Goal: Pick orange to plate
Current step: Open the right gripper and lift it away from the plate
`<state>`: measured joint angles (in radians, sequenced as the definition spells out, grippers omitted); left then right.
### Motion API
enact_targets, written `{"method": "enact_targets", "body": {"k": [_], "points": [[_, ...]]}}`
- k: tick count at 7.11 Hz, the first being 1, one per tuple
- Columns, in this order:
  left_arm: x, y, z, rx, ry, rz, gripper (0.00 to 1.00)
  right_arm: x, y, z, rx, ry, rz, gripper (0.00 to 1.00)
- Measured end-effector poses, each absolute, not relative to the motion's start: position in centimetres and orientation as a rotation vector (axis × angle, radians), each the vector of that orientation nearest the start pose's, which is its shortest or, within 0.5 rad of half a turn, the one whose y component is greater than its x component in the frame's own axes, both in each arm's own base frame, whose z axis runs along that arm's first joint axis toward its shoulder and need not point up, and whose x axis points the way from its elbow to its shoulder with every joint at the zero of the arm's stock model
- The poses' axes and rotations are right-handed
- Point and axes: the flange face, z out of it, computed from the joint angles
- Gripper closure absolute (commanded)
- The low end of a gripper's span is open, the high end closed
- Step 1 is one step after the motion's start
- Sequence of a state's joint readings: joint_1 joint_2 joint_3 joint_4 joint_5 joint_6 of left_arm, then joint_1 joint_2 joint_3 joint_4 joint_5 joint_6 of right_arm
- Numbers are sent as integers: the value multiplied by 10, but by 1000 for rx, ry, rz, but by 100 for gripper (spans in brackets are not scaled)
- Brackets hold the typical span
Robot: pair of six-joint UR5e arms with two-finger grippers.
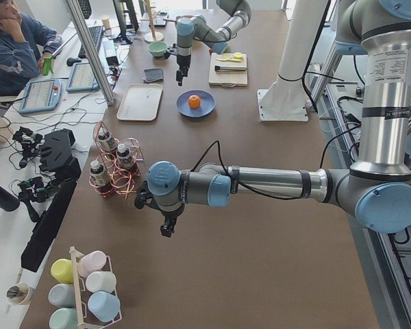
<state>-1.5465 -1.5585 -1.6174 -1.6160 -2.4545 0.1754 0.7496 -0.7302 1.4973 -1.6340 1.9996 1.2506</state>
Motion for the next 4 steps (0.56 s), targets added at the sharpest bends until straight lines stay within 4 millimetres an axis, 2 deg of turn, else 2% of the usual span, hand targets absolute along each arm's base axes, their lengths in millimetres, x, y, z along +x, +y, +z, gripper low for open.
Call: {"method": "enact_targets", "body": {"k": [1, 2, 3, 4], "points": [[-44, -492, 631, 134, 876, 220, 2, -388, -585, 206, 4, -781, 191, 0], [-43, -491, 632, 130, 875, 219, 2, -300, -596, 246, 23, -735, 112, 0], [-43, -490, 634, 126, 875, 217, 2, -219, -600, 296, 43, -685, 26, 0], [-43, -488, 636, 122, 875, 216, 2, -148, -597, 350, 54, -652, -62, 0]]}}
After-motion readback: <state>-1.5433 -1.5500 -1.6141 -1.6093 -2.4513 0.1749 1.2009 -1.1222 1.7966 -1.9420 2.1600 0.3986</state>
